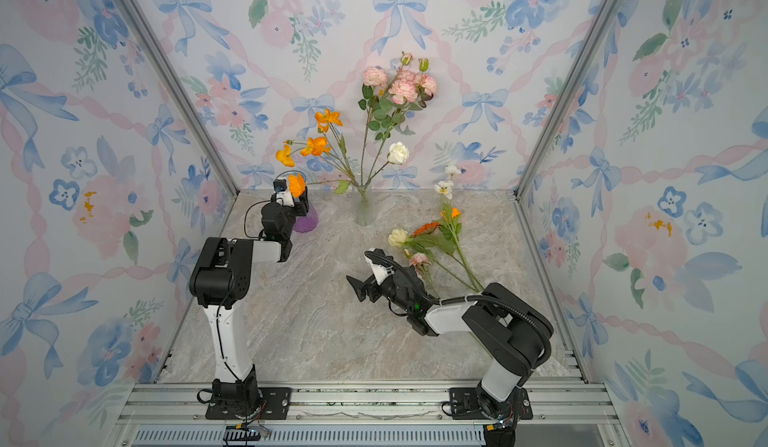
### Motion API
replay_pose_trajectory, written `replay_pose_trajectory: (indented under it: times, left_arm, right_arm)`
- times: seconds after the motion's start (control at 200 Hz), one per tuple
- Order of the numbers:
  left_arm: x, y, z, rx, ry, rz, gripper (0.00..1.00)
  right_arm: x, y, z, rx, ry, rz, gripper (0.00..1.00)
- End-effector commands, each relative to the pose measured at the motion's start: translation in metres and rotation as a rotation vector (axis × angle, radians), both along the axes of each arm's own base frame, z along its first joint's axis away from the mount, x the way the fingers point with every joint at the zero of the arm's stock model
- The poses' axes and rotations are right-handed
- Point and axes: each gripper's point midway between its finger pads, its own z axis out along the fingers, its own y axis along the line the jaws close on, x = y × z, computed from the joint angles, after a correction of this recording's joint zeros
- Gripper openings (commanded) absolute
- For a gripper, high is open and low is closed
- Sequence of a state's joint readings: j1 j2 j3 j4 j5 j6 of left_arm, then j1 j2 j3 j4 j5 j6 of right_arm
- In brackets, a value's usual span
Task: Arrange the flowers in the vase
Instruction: 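Grasp the blue-purple vase with left gripper and pull it nearer the robot, then release the blue-purple vase with left gripper while right gripper moves over the pink carnations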
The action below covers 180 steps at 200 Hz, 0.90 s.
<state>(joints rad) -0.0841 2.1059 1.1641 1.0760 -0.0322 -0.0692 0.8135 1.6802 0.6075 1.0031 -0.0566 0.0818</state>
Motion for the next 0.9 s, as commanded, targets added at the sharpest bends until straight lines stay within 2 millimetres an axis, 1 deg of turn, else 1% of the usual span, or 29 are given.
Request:
replay_pose_trajectory:
  times: [0.0, 0.05, 0.1, 0.105, 0.12, 0.165, 0.19, 0.295, 0.3, 0.33, 0.415, 0.495, 0.555, 0.595, 0.64, 0.73, 0.805, 0.895]
  left_arm:
    - [-0.024, -0.010, 0.064, -0.057, -0.121, -0.082, 0.23]
    - [-0.037, -0.014, 0.071, -0.071, -0.129, -0.103, 0.22]
    - [-0.054, -0.020, 0.079, -0.070, -0.139, -0.117, 0.21]
    - [-0.055, -0.021, 0.079, -0.069, -0.139, -0.119, 0.21]
    - [-0.061, -0.023, 0.080, -0.067, -0.139, -0.123, 0.21]
    - [-0.078, -0.031, 0.086, -0.059, -0.147, -0.140, 0.21]
    - [-0.088, -0.035, 0.087, -0.056, -0.144, -0.148, 0.21]
    - [-0.139, -0.053, 0.091, -0.065, -0.155, -0.174, 0.19]
    - [-0.142, -0.054, 0.085, -0.064, -0.142, -0.174, 0.19]
    - [-0.160, -0.060, 0.081, -0.061, -0.144, -0.182, 0.19]
    - [-0.204, -0.077, 0.078, -0.063, -0.169, -0.217, 0.16]
    - [-0.242, -0.094, 0.078, -0.068, -0.193, -0.269, 0.16]
    - [-0.267, -0.108, 0.081, -0.069, -0.216, -0.323, 0.16]
    - [-0.282, -0.115, 0.084, -0.082, -0.232, -0.359, 0.15]
    - [-0.295, -0.122, 0.089, -0.092, -0.251, -0.396, 0.14]
    - [-0.308, -0.131, 0.094, -0.109, -0.269, -0.450, 0.13]
    - [-0.312, -0.140, 0.097, -0.122, -0.272, -0.496, 0.13]
    - [-0.312, -0.151, 0.099, -0.126, -0.290, -0.526, 0.13]
  right_arm:
    - [-0.003, 0.007, 0.012, 0.027, -0.018, 0.022, 0.97]
    - [-0.004, 0.006, 0.016, 0.036, -0.022, 0.021, 0.97]
    - [-0.004, 0.004, 0.014, 0.036, -0.016, 0.015, 0.97]
    - [-0.004, 0.003, 0.020, 0.047, -0.025, 0.016, 0.97]
    - [-0.005, 0.003, 0.026, 0.057, -0.035, 0.016, 0.97]
    - [-0.006, 0.000, 0.031, 0.065, -0.041, 0.011, 0.97]
    - [-0.006, -0.002, 0.033, 0.068, -0.044, 0.007, 0.97]
    - [-0.005, -0.009, 0.041, 0.086, -0.052, -0.010, 0.97]
    - [-0.005, -0.009, 0.041, 0.088, -0.052, -0.010, 0.97]
    - [-0.004, -0.012, 0.044, 0.099, -0.052, -0.015, 0.97]
    - [-0.006, -0.018, 0.051, 0.125, -0.055, -0.022, 0.97]
    - [-0.006, -0.026, 0.058, 0.144, -0.042, -0.041, 0.97]
    - [-0.006, -0.035, 0.058, 0.122, 0.007, -0.083, 0.97]
    - [-0.007, -0.042, 0.054, 0.077, 0.060, -0.121, 0.97]
    - [-0.013, -0.050, 0.045, -0.010, 0.131, -0.151, 0.97]
    - [-0.025, -0.070, 0.039, -0.091, 0.184, -0.224, 0.97]
    - [-0.038, -0.087, 0.036, -0.090, 0.217, -0.252, 0.97]
    - [-0.048, -0.113, 0.025, -0.137, 0.273, -0.322, 0.97]
